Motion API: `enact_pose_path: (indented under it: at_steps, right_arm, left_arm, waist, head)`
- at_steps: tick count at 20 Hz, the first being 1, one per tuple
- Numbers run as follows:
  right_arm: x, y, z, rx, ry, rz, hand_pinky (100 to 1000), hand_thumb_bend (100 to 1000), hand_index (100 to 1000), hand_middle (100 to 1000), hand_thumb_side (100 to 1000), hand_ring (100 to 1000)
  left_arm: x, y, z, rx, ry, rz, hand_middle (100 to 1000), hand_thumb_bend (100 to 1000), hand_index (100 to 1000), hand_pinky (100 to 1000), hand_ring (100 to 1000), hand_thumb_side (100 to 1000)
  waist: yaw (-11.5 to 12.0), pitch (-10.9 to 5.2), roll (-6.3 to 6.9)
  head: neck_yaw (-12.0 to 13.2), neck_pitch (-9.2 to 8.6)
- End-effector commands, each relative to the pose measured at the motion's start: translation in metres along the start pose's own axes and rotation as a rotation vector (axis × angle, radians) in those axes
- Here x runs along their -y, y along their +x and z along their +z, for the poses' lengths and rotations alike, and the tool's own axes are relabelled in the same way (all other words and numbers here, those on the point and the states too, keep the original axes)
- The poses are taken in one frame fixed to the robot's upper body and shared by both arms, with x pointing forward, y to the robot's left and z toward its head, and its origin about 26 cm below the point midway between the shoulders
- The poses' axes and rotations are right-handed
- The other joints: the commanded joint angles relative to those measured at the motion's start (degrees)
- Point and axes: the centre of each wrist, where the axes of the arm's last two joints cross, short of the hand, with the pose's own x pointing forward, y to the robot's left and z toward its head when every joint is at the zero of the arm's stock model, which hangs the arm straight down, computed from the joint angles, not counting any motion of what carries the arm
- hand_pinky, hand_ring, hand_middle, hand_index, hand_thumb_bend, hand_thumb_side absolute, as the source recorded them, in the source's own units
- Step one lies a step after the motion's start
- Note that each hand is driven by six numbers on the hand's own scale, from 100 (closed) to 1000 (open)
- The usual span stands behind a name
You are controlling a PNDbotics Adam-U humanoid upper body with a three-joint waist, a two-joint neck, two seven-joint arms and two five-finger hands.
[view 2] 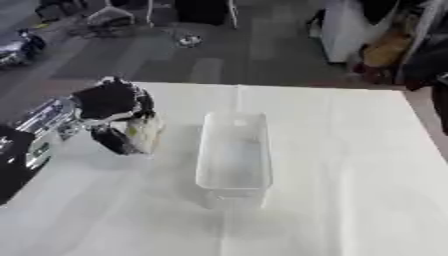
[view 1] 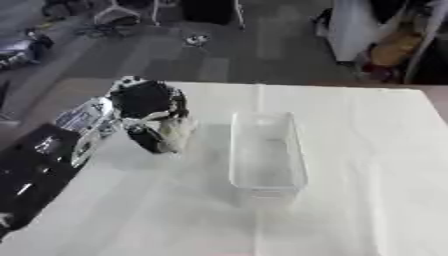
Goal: Pick up objects on the table and place them in the box.
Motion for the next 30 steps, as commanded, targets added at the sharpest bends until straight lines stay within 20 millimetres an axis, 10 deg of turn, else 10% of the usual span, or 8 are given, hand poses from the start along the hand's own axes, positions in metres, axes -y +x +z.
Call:
enact_pose_path:
  at_steps: [1, 30]
  right_arm:
    - [0.006, 0.002, -0.003, 0.01, -0.004, 0.022, 122, 467, 582, 500, 1000, 405]
    - [-0.003, 0.012, -0.019, 0.008, -0.013, -0.026, 121, 458, 592, 504, 1000, 402]
  left_arm:
    - [-0.032, -0.005, -0.003, -0.01, 0.078, 0.008, 100, 100, 324, 100, 100, 357]
    - [-0.032, 0.026, -0.054, 0.285, 0.187, 0.163, 100, 100, 280, 100, 100, 453]
  waist:
    - [0.0, -1.14, 0.16]
    - [-4.0, -0.23, 2.13]
  head:
    - [-0.4, -0.34]
    - [3.1, -2.33]
